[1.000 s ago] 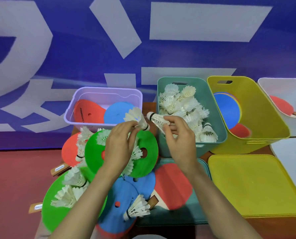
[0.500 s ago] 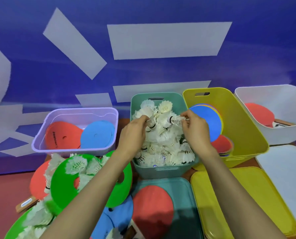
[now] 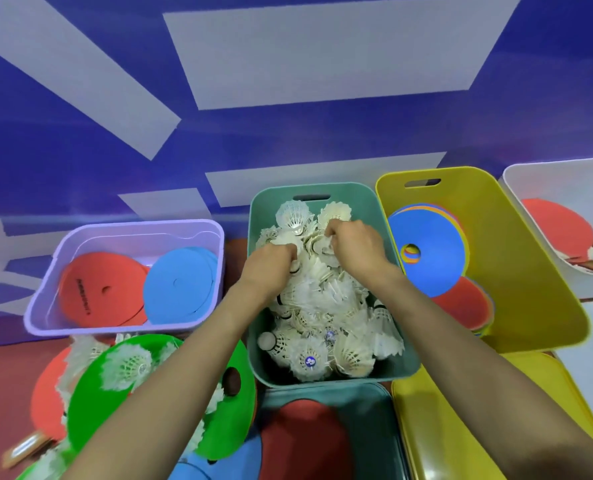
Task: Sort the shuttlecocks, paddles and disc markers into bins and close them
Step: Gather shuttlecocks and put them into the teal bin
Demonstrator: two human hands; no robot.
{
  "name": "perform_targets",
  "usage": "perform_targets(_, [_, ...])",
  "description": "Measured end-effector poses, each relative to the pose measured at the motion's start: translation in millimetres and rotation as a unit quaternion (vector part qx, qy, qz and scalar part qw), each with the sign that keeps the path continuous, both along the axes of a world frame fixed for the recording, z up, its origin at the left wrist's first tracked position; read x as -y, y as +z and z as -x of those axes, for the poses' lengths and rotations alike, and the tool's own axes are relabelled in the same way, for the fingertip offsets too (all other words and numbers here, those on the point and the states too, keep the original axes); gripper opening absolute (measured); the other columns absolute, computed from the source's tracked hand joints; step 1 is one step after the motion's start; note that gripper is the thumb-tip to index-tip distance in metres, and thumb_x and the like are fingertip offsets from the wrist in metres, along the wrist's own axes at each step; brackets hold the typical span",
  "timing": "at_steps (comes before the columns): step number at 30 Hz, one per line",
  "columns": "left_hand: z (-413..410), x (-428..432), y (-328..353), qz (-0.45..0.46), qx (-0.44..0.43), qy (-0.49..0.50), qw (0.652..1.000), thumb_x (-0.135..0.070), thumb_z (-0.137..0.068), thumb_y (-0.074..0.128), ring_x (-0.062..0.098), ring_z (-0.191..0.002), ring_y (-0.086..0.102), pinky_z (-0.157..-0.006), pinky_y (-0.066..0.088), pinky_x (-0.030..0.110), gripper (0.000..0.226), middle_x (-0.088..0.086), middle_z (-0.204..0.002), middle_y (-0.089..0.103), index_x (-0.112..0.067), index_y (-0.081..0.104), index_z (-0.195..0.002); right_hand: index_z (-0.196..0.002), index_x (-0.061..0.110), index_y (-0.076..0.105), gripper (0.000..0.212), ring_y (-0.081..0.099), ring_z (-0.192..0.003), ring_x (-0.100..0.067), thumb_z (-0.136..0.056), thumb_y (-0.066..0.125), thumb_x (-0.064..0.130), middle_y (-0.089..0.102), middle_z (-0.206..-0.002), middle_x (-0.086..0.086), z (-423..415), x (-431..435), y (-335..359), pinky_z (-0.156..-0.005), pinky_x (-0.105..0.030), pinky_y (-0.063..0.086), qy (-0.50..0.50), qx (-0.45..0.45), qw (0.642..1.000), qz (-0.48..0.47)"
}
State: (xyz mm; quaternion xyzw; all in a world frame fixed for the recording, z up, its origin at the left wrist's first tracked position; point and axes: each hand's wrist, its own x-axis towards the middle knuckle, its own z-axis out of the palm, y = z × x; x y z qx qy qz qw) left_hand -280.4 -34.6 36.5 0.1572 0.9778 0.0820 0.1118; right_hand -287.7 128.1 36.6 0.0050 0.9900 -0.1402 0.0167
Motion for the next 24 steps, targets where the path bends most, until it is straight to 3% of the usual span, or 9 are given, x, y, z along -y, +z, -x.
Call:
perform_targets(6, [4.6, -2.4, -2.5, -0.008, 0.074, -0.027, 0.997, 0.006, -0.083, 0.04, 0.033, -0.098, 0.056, -0.078, 0.043, 0.034, 0.027, 0.016, -0.109, 0.061, -0.01, 0.055, -0.1, -0.117, 0.015, 0.059, 0.043, 0.058, -0.101, -0.034, -0.085, 0.04, -0.007, 0.063, -0.111, -0.014, -7.5, -3.2, -3.0, -0.075, -0.033, 0.042, -0.018, 0.049, 0.998, -0.032])
perform_targets(9, [-1.5, 4.0, -5.5, -0.006, 0.085, -0.035, 0.996, -0.002, -0.089, 0.044, 0.033, -0.102, 0.056, -0.082, 0.043, 0.034, 0.023, 0.017, -0.111, 0.06, -0.006, 0.056, -0.108, -0.122, 0.015, 0.056, 0.045, 0.055, -0.106, -0.033, -0.086, 0.041, -0.007, 0.062, -0.114, -0.014, -19.0, -0.8, -3.7, -0.078, -0.036, 0.045, -0.005, 0.062, 0.997, -0.044])
perform_targets(12, [-14.0, 6.4, 5.0, -0.038, 0.049, -0.028, 0.998, -0.012, -0.092, 0.05, 0.033, -0.109, 0.055, -0.089, 0.042, 0.037, 0.025, 0.015, -0.118, 0.054, 0.0, 0.057, -0.113, -0.132, 0.019, 0.048, 0.044, 0.047, -0.116, -0.032, -0.091, 0.046, 0.004, 0.057, -0.121, -0.013, -30.9, 2.0, 0.4, -0.083, -0.038, 0.045, 0.004, 0.066, 0.997, -0.043])
perform_targets(16, [-41.5, 13.1, 26.4, -0.111, -0.022, 0.002, 0.994, -0.017, -0.092, 0.053, 0.031, -0.115, 0.052, -0.094, 0.042, 0.037, 0.034, 0.007, -0.131, 0.049, -0.008, 0.053, -0.125, -0.14, 0.019, 0.034, 0.052, 0.044, -0.119, -0.033, -0.091, 0.053, 0.02, 0.05, -0.129, -0.013, -60.0, 2.2, 19.5, -0.094, -0.04, 0.041, -0.014, 0.03, 0.999, 0.004])
perform_targets(24, [-130.7, 69.3, 35.1, -0.267, -0.148, 0.051, 0.951, -0.014, -0.086, 0.06, 0.02, -0.113, 0.053, -0.094, 0.044, 0.034, 0.03, 0.0, -0.122, 0.055, -0.014, 0.059, -0.116, -0.139, 0.019, 0.039, 0.05, 0.037, -0.126, -0.022, -0.092, 0.055, 0.021, 0.046, -0.135, -0.003, -146.0, 30.9, 43.3, -0.104, -0.027, 0.026, 0.073, -0.075, 0.987, 0.121])
